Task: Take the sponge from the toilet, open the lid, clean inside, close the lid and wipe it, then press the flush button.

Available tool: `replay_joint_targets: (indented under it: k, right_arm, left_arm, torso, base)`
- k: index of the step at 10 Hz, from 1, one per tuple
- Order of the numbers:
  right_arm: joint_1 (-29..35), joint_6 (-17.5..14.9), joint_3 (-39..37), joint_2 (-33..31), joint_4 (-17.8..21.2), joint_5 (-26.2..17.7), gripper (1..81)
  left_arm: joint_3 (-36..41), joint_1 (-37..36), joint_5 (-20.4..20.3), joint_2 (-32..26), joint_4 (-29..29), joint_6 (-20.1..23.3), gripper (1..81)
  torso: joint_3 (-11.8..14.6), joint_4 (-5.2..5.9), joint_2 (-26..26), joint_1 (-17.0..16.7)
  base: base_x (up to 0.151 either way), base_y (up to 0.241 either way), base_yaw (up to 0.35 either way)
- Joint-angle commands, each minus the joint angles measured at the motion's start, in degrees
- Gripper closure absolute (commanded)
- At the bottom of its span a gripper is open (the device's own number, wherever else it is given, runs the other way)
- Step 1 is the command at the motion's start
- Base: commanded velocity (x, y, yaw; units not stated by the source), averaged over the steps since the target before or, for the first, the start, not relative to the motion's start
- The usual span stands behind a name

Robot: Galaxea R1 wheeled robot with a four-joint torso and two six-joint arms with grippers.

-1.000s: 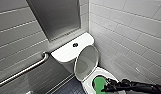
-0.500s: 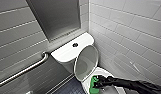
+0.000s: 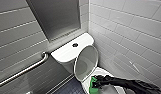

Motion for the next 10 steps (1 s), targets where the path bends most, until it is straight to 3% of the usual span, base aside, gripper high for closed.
replay_joint_targets:
  k: [1, 10]
  right_arm:
    - [2.9, 1.2, 22.9, -8.3, -2.9, 8.2, 81.1]
    - [-12.0, 1.9, 30.0, -21.9, -5.2, 9.2, 81.1]
  left_arm:
    - [0.7, -0.6, 4.0, -0.9, 0.3, 0.2, 1.0]
    - [1.3, -1.0, 3.9, -1.7, 0.3, 0.2, 1.0]
  torso:
    - [0.0, 0.0, 0.0, 0.0]
    - [0.0, 0.02, 0.0, 0.0]
  base:
    - [0.0, 0.0, 0.0]
    - [0.0, 0.0, 0.0]
